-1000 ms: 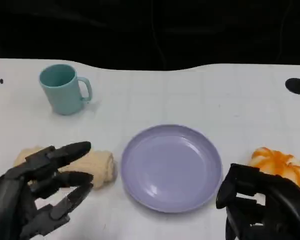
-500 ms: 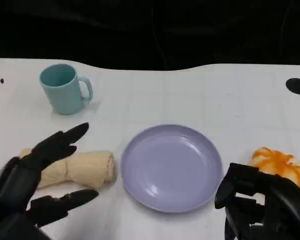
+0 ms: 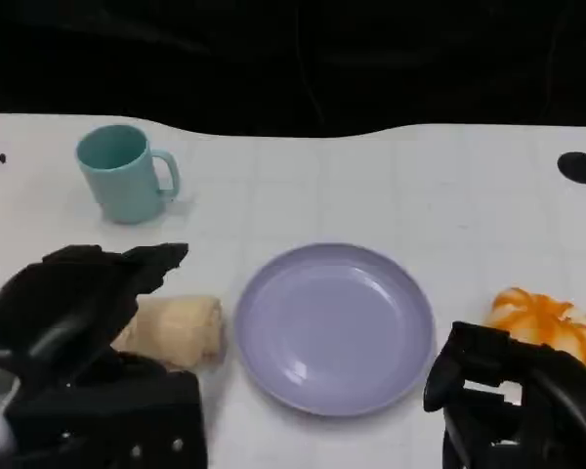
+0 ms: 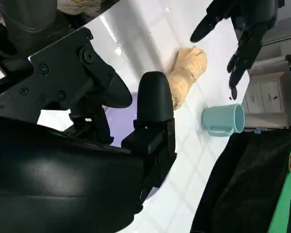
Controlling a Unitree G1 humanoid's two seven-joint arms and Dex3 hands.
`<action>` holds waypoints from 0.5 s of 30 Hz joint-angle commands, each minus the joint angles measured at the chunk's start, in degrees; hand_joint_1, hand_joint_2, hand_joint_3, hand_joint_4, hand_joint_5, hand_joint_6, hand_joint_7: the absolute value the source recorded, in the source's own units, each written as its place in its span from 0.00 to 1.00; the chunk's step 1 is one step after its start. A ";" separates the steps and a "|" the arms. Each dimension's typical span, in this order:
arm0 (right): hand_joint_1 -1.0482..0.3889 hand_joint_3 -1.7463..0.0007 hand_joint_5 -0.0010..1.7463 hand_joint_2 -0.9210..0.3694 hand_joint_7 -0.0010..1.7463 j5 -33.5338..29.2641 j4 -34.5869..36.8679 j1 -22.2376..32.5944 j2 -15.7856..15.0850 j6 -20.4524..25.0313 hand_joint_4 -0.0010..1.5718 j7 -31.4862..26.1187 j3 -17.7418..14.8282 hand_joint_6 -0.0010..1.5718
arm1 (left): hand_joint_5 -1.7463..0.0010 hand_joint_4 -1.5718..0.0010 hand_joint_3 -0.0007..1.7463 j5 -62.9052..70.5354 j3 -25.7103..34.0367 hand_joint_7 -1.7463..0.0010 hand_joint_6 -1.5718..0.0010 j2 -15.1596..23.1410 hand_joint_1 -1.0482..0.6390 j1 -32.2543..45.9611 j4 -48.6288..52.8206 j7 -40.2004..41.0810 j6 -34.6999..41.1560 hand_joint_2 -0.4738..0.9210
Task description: Grasp the towel on the left side of the plate with the left hand and place it into the plate.
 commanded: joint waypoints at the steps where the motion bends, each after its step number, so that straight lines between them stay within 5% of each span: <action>1: 0.68 0.25 1.00 0.32 0.91 0.34 -1.22 0.32 -0.43 0.45 0.46 -0.22 -0.45 0.40 | 0.85 0.86 0.01 5.19 -3.29 1.00 0.82 1.26 0.28 -5.07 6.36 -2.44 1.33 0.99; 15: 0.67 0.25 1.00 0.32 0.90 0.72 -2.28 0.43 -0.37 1.51 0.46 -0.25 -0.82 0.40 | 0.90 0.77 0.00 9.43 -11.83 1.00 0.79 -1.39 0.29 -15.92 30.82 0.64 0.26 0.99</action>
